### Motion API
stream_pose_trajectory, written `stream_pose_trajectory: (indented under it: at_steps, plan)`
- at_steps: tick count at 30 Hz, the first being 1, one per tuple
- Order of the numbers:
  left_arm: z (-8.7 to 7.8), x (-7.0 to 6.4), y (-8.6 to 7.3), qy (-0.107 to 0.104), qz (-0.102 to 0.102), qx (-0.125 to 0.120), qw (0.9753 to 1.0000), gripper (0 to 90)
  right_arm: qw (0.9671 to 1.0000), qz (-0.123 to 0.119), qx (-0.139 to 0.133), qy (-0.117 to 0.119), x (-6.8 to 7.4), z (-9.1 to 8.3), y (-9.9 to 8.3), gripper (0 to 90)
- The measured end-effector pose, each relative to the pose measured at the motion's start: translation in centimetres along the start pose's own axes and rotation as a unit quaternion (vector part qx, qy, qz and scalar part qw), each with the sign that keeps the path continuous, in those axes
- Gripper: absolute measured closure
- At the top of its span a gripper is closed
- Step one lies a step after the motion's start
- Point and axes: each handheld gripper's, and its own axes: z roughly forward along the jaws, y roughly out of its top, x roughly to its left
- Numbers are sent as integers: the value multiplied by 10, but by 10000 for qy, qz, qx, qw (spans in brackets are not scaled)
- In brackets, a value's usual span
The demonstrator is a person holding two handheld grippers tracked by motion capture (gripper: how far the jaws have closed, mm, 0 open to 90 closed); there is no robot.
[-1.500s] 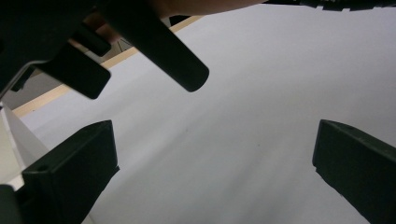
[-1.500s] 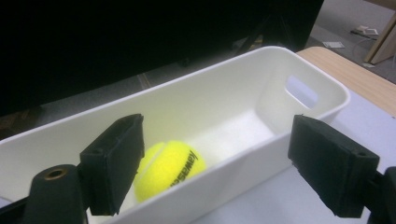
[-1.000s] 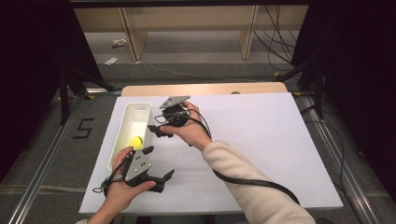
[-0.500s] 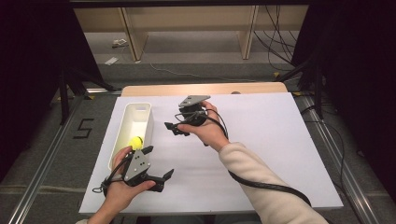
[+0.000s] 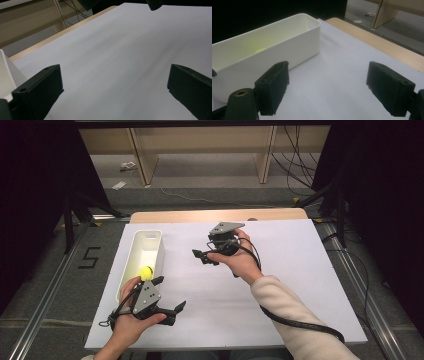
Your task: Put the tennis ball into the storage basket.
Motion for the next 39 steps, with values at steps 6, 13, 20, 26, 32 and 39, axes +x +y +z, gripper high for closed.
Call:
stream_pose_trajectory:
  at_steps: [6,13,20,26,32,39]
  plan:
    - [0,0,0,11,-6,26,10000,0,9999,70,-12,-110,-8,-11,-10,192]
    - [0,0,0,18,22,28,10000,0,9996,157,19,-227,-17,-25,-24,192]
    - [0,0,0,25,19,29,10000,0,9990,238,34,-384,-26,-42,-38,192]
    - [0,-1,0,22,-5,33,10000,0,9985,288,25,-463,-30,-57,-48,192]
    - [0,0,0,27,32,50,10000,0,9977,457,-15,-493,-36,-68,-59,192]
    - [0,0,0,28,19,53,10000,0,9972,501,-45,-559,-40,-80,-66,192]
